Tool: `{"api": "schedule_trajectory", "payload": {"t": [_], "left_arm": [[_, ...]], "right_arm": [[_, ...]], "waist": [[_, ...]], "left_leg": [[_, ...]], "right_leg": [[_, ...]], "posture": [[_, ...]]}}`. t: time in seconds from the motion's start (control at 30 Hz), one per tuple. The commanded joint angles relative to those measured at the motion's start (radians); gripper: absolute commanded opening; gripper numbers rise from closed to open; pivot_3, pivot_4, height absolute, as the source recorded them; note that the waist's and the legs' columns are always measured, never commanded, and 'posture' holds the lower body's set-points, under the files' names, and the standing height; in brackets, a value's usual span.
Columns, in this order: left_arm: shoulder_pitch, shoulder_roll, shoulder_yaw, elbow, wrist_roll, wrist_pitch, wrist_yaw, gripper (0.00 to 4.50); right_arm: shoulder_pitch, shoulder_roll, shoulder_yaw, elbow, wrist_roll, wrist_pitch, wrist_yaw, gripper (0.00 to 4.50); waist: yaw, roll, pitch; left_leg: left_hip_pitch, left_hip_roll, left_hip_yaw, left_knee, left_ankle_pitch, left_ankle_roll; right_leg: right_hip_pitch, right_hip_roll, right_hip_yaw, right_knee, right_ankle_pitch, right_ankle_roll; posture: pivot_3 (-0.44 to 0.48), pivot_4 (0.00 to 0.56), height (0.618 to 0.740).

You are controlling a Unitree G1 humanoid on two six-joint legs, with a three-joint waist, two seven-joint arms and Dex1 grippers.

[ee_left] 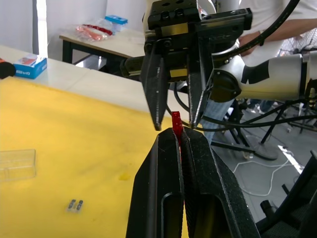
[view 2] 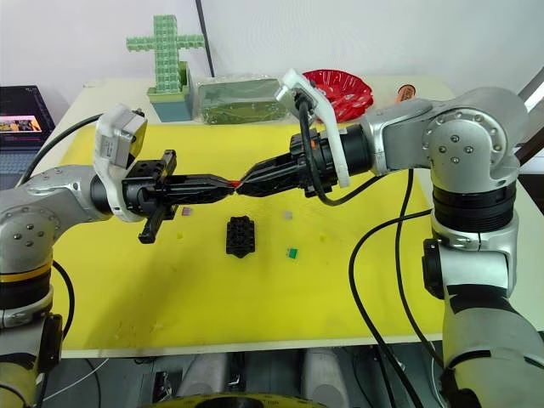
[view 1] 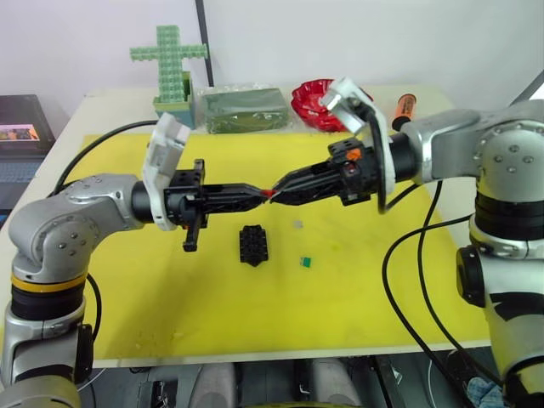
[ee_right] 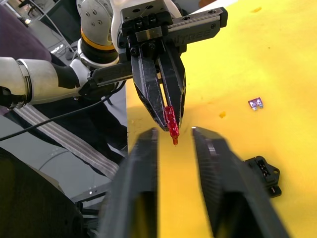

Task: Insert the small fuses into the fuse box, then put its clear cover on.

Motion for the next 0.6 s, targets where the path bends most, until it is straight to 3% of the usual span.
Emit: {"api": "schedule_trajectory", "payload": {"t": [0.03, 0.6], "left_arm": [[-0.008, 0.008, 0.007, -0.027, -0.005, -0.02, -0.002, 0.0], [-0.003, 0.01, 0.007, -0.029, -0.004, -0.018, -0.001, 0.0]], "right_arm": [[-0.019, 0.005, -0.03, -0.013, 0.02, -0.001, 0.0, 1.06], [-0.02, 0.01, -0.038, -0.009, 0.037, -0.004, -0.012, 1.06]], "waist": [[0.0, 0.0, 0.0], [0.0, 0.0, 0.0]], "left_leg": [[0.0, 0.0, 0.0, 0.0, 0.0, 0.0], [0.0, 0.0, 0.0, 0.0, 0.0, 0.0]], "right_leg": [[0.0, 0.0, 0.0, 0.0, 0.0, 0.0], [0.0, 0.0, 0.0, 0.0, 0.0, 0.0]], "posture": [[0.0, 0.15, 0.74], [0.0, 0.15, 0.74]]}}
